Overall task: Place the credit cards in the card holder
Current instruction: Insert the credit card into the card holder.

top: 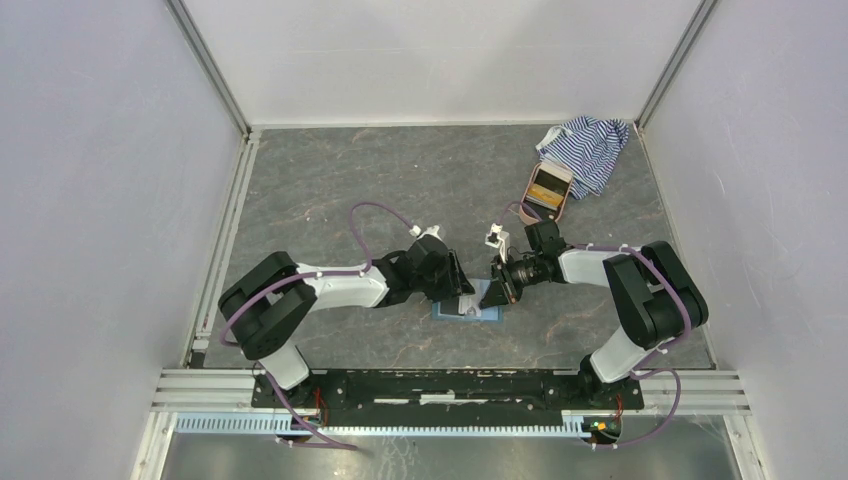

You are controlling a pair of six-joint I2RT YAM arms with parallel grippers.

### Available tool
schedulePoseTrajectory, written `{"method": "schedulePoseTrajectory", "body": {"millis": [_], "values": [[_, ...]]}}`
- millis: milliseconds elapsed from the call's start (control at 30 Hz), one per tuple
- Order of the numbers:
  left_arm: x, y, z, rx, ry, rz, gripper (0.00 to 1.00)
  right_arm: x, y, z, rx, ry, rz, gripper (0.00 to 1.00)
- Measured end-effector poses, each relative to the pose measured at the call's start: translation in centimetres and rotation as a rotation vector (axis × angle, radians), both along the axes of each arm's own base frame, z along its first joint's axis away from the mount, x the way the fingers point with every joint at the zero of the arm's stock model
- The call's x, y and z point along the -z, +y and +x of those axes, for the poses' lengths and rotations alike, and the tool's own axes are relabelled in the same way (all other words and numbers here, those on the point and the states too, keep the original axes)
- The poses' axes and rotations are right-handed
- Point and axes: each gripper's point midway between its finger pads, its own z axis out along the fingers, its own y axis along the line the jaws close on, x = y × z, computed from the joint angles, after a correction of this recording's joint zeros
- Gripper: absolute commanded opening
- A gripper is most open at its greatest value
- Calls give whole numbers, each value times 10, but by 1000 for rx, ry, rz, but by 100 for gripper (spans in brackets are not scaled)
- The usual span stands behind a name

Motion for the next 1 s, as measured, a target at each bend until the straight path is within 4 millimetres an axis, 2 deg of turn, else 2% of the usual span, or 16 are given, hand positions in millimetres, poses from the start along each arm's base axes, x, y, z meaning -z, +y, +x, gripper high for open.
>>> {"method": "schedulePoseTrajectory", "body": {"millis": [400,767,1000], "values": [[6,-8,-6,32,20,-3,51,-13,1,2,-18,-60,24,25],[4,-13,-3,34,15,-11,49,-19,-27,33,85,-197,-81,26],[1,-22,-6,57,15,-30,48,-11,-35,33,105,-179,-122,28]]}}
